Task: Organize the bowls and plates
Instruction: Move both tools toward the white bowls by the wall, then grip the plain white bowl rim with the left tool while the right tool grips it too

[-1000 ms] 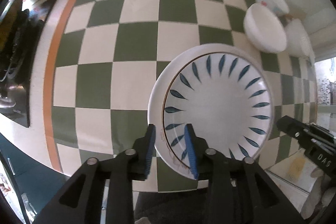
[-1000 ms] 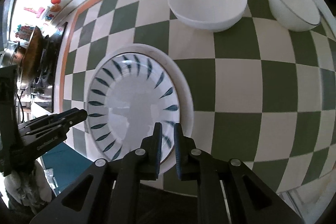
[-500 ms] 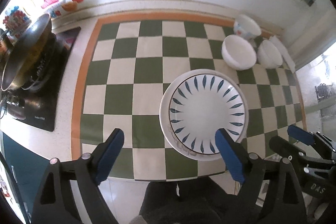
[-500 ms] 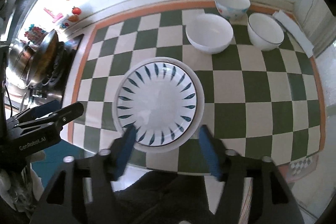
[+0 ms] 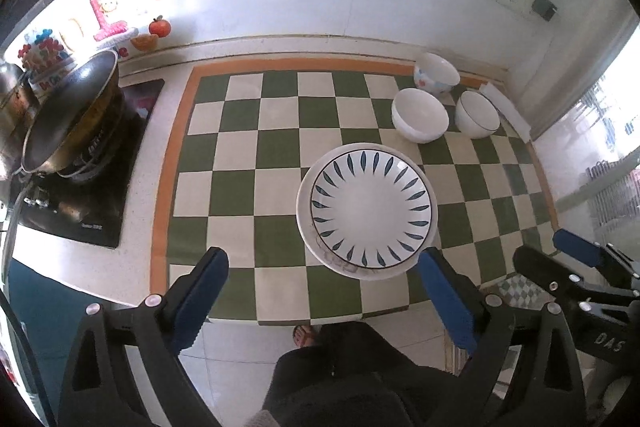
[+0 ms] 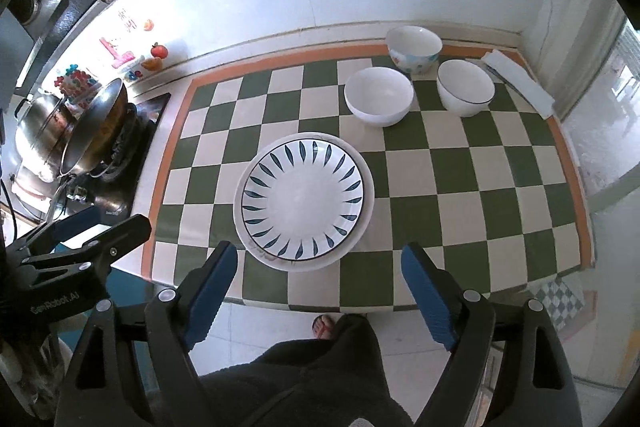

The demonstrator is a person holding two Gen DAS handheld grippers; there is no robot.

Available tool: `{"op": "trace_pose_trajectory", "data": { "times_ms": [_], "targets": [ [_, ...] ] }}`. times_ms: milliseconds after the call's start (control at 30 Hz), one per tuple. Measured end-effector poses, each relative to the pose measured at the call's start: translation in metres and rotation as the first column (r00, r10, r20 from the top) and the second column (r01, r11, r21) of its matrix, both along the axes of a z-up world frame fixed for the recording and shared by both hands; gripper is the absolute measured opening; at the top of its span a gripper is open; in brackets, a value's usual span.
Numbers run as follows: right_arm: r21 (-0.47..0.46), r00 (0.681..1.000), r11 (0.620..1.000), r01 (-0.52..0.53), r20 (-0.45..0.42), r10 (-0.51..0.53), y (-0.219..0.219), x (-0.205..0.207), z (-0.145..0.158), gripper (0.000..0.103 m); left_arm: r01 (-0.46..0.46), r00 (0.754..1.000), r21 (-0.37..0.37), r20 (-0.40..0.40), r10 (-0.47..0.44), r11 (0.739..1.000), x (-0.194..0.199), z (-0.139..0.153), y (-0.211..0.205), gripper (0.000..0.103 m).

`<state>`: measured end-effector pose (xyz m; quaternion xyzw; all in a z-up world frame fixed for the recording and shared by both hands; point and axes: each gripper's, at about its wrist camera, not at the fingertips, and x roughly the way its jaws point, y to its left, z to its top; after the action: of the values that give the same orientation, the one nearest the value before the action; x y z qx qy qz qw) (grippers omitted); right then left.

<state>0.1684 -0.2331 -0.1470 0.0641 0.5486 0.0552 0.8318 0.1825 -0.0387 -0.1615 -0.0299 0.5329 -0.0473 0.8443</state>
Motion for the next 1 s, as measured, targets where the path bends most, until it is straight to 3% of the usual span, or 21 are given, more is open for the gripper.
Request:
{"op": "trace_pose_trajectory", "data": {
  "times_ms": [267,467,733,1000],
  "targets": [
    [0.044,1.000,0.999,0.004,-0.014,-0.003,-0.008,0.002,-0.001,0.088,-0.003,1.000,0.000,0.000,0.003,1.000,0.004,0.000,-0.005,0.097],
    [0.113,0.998,0.992,0.053,-0.049,-0.047,-0.047,0.038,-0.024,0.089,-0.020,1.000,0.025,-0.022,0.020,0.999,0.042,-0.015,-0.027,0.097],
    [0.168,0.988,0.977,0.132,-0.101,-0.116,-0.128,0.134,-0.074,0.089,-0.027,0.998,0.054,-0.056,0.030,0.998,0.145,-0.047,-0.082,0.097],
    [0.218,0.975,0.967,0.134,-0.205,-0.089,-0.171,0.247,-0.145,0.085,-0.008,0.970,0.058,-0.242,0.021,0.998,0.254,-0.125,-0.123,0.095]
  ]
}}
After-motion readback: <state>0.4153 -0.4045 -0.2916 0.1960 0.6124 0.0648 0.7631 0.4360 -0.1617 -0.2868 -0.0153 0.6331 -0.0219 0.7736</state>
